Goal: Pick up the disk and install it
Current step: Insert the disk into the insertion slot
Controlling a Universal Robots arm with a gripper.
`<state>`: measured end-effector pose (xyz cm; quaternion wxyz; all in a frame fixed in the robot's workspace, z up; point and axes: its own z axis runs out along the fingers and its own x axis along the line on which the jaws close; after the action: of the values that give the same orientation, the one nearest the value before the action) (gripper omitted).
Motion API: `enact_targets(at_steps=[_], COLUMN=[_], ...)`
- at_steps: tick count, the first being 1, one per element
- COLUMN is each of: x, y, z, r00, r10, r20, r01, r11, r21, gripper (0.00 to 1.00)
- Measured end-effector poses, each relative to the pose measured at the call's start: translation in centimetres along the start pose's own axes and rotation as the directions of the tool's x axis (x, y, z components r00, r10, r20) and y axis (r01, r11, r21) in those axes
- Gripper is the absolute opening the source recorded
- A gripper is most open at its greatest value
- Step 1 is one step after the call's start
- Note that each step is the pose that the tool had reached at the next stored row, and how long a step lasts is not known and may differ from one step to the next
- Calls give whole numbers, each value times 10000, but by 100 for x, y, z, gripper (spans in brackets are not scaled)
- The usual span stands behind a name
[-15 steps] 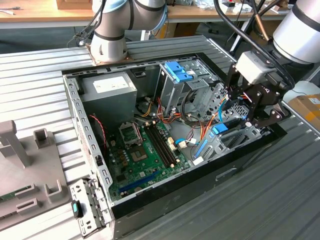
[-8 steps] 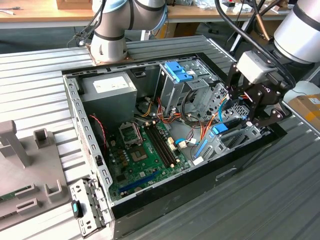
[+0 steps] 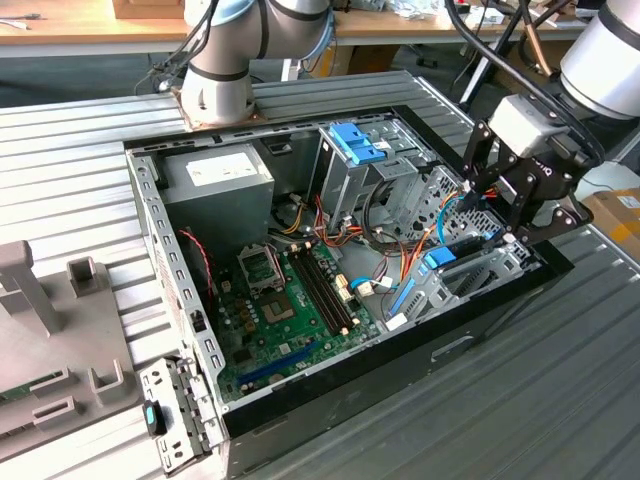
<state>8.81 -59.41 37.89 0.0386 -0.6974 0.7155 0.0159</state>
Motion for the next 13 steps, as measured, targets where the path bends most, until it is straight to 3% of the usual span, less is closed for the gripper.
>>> enact_targets(at_steps=[2,4,6,10,13], x=[-9,-27,-35,-40,-40], y=[-48,-193,-263,-314,-315], z=[2,8,10,13,12], r00=[10000,10000,10000,10000,10000], r10=[-2,-3,-7,-7,-7], r20=[-1,-1,-2,0,-1], r01=[2,3,7,7,7], r11=[10000,10000,10000,10000,10000], r21=[-2,-3,-3,-3,-3], gripper=[58,58,58,58,58])
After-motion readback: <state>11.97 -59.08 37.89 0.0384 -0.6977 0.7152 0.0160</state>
